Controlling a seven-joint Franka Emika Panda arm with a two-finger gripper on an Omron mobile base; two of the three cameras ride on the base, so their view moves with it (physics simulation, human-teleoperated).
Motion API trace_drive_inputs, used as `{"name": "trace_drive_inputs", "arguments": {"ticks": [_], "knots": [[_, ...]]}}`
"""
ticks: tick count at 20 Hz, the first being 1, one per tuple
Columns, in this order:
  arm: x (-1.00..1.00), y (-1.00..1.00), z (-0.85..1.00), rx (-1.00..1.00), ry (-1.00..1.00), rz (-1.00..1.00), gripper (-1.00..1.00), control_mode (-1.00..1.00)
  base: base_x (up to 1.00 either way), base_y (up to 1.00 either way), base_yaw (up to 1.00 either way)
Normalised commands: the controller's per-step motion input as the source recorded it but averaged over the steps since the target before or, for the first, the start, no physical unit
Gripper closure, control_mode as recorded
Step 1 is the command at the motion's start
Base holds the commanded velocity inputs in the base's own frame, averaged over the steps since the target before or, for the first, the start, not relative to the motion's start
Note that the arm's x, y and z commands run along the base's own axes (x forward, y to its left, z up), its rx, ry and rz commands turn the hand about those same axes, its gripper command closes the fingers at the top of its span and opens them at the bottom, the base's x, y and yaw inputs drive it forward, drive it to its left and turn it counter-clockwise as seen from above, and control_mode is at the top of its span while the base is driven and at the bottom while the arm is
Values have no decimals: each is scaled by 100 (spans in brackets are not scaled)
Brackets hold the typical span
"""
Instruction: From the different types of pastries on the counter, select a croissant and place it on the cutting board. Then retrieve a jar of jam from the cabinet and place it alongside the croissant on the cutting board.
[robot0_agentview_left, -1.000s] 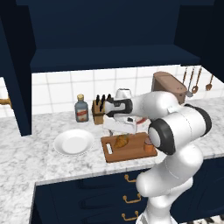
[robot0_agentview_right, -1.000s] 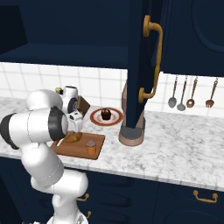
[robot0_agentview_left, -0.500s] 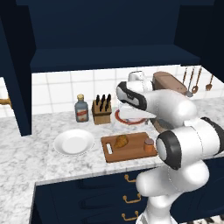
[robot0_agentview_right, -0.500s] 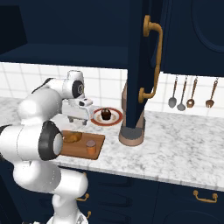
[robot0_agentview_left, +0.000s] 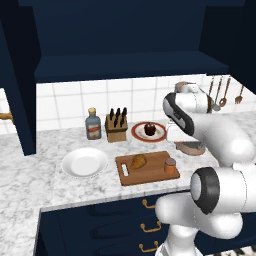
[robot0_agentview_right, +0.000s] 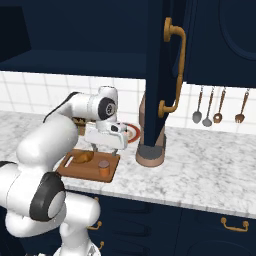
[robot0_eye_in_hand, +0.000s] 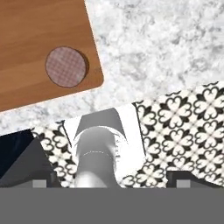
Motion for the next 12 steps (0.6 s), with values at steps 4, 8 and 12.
{"name": "trace_drive_inputs", "arguments": {"ticks": [4, 8, 12], "knots": [[-25, -70, -16, 0, 28, -16, -100, -100, 0, 0, 0], [-39, -38, -43, 0, 40, -18, -100, -100, 0, 0, 0], [-85, -39, -33, -2, 22, -21, -100, -100, 0, 0, 0]]}}
